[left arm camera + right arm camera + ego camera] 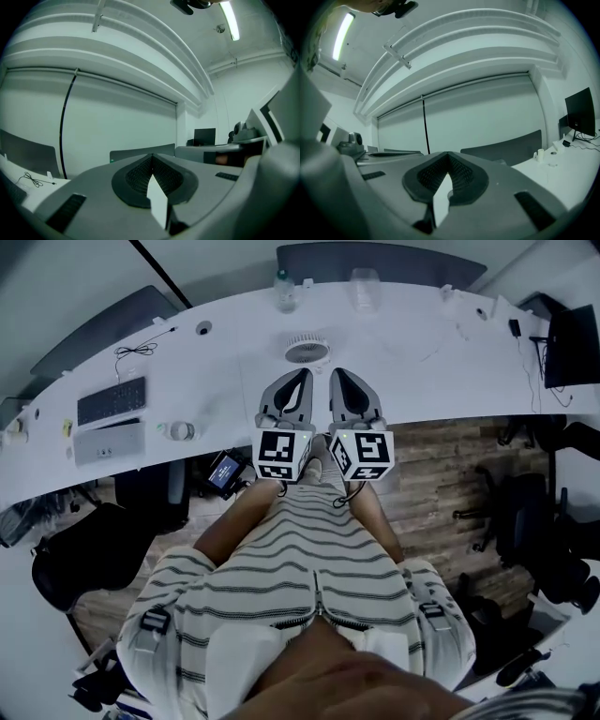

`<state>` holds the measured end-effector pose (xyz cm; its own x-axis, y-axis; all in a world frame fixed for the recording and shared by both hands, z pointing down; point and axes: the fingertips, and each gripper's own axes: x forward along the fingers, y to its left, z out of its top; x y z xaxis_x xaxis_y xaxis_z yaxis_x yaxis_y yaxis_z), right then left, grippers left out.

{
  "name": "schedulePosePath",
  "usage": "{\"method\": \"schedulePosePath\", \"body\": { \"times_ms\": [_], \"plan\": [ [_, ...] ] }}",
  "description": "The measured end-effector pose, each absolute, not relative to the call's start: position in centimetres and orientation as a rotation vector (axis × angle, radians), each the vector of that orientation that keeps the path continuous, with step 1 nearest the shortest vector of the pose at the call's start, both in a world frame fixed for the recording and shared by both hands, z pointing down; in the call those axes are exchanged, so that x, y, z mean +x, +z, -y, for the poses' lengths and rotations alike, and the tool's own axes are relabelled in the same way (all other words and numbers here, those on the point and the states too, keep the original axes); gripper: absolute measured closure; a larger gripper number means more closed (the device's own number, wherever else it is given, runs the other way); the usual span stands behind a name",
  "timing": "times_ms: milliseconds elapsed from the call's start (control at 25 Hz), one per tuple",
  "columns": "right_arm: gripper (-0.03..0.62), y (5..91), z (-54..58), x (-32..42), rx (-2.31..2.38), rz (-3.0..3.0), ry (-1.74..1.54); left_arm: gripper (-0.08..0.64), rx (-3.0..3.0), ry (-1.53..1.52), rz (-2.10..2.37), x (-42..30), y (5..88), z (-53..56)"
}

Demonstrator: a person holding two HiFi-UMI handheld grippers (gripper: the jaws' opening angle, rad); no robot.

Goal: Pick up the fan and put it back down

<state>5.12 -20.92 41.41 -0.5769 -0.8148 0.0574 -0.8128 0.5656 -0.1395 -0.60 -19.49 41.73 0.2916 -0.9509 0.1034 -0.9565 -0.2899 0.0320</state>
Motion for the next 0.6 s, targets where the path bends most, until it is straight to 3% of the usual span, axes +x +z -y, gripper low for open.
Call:
{"method": "schedulePosePath", "body": {
  "times_ms": [600],
  "plan": [
    [0.581, 41.6, 21.9, 1.3, -1.462, -2.779, -0.238, 0.554, 2.462, 0.142, 1.787, -4.6, 42.7, 21.0]
  ]
}}
